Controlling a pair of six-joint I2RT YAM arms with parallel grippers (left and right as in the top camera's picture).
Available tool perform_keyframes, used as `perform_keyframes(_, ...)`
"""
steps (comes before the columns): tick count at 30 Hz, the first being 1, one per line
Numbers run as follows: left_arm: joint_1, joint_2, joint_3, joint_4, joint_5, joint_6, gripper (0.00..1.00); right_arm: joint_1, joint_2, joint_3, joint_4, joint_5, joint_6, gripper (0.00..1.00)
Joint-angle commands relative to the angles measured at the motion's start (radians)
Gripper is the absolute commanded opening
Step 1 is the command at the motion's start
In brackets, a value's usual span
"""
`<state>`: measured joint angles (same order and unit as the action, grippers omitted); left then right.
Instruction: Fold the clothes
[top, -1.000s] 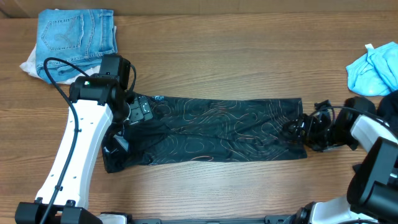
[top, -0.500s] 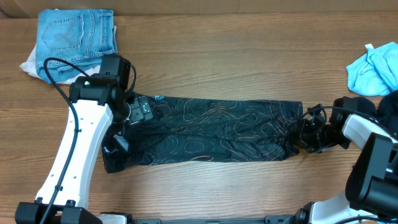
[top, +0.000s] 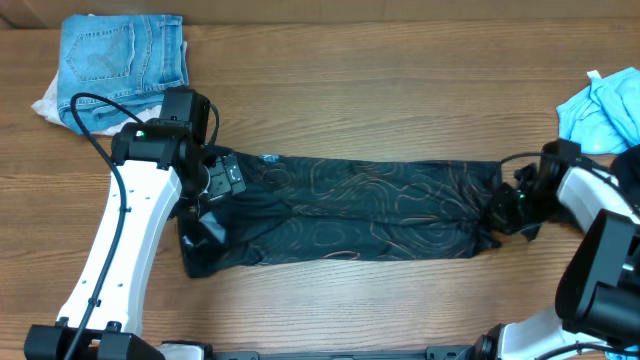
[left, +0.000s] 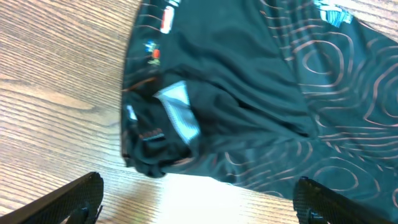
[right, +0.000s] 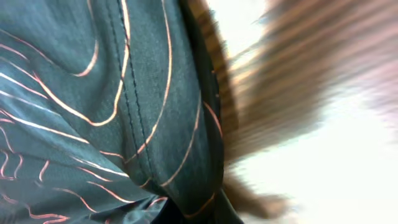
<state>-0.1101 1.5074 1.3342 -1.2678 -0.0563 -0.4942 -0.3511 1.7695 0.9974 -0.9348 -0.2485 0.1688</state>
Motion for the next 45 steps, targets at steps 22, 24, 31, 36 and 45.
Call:
perform_keyframes(22, -0.004, -0.001, 0.002, -0.003, 0.005, 0.019, 1.0, 0.285, -0.141, 0.193, -0.221, 0.248, 0.095, 0.04)
perform_keyframes(24, -0.004, -0.001, 0.002, -0.003, 0.005, 0.019, 1.0, 0.328, -0.141, 0.193, -0.227, 0.248, 0.109, 0.04)
perform_keyframes(31, -0.004, -0.001, 0.002, -0.003, 0.005, 0.019, 1.0, 0.457, -0.141, 0.193, -0.218, 0.247, 0.143, 0.04)
perform_keyframes(36, -0.003, -0.001, 0.002, -0.002, 0.005, 0.019, 1.0, 0.539, -0.141, 0.193, -0.216, 0.247, 0.143, 0.04)
perform_keyframes(45, -0.004, -0.001, 0.002, -0.003, 0.005, 0.019, 1.0, 0.677, -0.14, 0.193, -0.207, 0.19, 0.151, 0.27)
